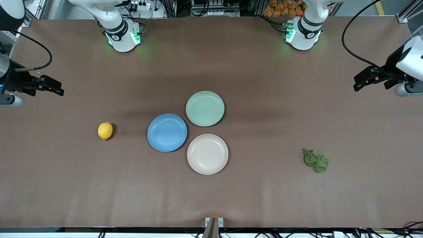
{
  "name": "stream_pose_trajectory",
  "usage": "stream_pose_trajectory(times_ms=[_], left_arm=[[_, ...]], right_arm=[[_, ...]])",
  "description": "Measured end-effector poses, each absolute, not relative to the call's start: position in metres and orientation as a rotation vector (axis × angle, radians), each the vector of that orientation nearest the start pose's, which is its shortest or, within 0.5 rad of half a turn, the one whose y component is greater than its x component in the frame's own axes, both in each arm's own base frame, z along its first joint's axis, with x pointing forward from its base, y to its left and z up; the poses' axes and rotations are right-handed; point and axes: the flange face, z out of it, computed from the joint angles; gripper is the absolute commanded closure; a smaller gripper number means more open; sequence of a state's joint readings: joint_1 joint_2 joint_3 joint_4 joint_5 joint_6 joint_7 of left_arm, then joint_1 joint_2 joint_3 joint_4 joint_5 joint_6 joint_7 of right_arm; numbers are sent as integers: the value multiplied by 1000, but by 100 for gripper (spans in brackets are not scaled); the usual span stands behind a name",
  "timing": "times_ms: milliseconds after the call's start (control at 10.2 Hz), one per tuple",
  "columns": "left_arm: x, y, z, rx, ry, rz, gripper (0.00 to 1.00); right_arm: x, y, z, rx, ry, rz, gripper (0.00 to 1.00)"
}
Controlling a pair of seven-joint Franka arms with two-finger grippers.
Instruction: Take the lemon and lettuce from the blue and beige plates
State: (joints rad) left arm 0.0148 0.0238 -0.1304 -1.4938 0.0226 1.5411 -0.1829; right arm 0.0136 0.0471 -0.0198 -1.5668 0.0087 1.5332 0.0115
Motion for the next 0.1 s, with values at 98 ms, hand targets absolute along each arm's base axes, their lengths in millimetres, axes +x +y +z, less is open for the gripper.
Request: stream_pose_trajectory(times_ms=[98], left_arm=[[555, -60, 648, -3122, -109, -50, 0]], right_arm=[[564, -2, 597, -3131, 30, 126, 0]])
